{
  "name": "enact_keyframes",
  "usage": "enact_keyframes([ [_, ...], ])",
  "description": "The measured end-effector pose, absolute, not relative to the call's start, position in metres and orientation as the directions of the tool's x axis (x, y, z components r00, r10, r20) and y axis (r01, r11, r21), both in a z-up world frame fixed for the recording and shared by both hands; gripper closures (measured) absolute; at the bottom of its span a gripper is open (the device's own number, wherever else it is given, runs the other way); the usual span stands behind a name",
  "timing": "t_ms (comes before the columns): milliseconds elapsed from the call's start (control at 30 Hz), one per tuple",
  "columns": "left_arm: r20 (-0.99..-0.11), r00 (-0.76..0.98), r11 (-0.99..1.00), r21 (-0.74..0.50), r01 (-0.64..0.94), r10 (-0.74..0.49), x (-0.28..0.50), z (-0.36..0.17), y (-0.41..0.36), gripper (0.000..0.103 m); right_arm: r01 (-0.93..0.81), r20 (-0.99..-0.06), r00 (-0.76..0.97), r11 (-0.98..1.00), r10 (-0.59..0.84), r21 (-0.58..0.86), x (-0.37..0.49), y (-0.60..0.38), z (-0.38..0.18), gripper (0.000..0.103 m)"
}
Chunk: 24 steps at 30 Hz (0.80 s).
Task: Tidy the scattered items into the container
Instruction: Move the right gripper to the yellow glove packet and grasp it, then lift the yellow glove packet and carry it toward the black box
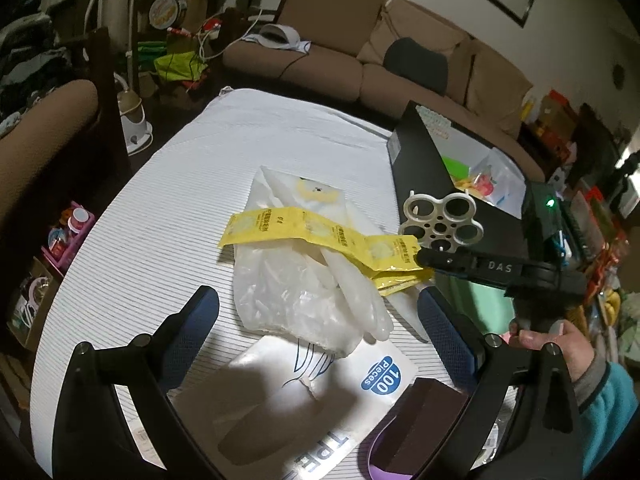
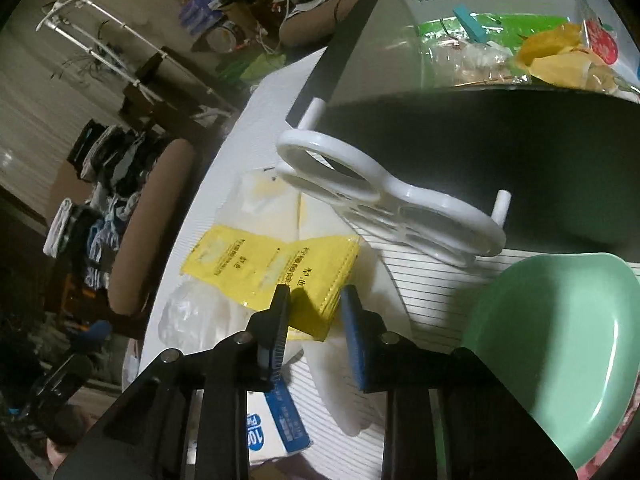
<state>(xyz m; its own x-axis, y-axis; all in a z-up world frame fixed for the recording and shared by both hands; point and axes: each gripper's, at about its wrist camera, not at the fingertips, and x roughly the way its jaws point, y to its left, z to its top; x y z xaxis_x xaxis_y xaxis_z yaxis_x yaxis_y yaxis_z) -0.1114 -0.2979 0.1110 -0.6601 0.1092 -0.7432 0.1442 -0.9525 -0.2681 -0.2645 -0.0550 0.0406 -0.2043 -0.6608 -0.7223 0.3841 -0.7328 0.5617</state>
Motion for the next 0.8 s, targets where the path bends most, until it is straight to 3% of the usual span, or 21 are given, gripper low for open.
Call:
enact_keyframes([
  [67,-0.743,-0.659,-0.953,-0.27,0.138,0.115,-0.112,0.111,-0.295,0.004,0.38,-0.753,-0.199,-0.758,-0.627,0.531,-0.266,-0.059,0.036,0.072],
  [233,-0.748,-0.653,-0.958,-0.26,0.123,0.119,-0.113,0.11,-0.288,0.004,0.36,-0.778,-0.167,-0.772,-0.606,0.524,-0.271,-0.066,0.018,0.041],
  [300,-0.748,-0.653,-0.96,-0.254,0.117,0.118,-0.114,0.111,-0.286,0.004,0.373,-0.786,-0.173,-0.778,-0.593,0.505,-0.27,-0.07,0.018,0.04],
  [400,-0.748,-0.653,-0.958,-0.259,0.12,0.12,-0.116,0.111,-0.286,0.004,0.418,-0.784,-0.212,-0.779,-0.583,0.466,-0.266,-0.07,0.028,0.074],
  [433,-0.748,-0.653,-0.957,-0.264,0.123,0.122,-0.116,0.111,-0.287,0.004,0.435,-0.765,-0.219,-0.763,-0.605,0.479,-0.264,-0.068,0.035,0.079],
  [700,-0.743,-0.659,-0.953,-0.271,0.133,0.119,-0.114,0.113,-0.29,0.004,0.525,-0.691,-0.204,-0.673,-0.693,0.521,-0.243,-0.077,0.083,0.084],
  [800,-0.738,-0.664,-0.947,-0.285,0.145,0.12,-0.112,0.115,-0.295,0.004,0.511,-0.736,-0.163,-0.694,-0.657,0.507,-0.248,-0.098,0.073,0.079],
])
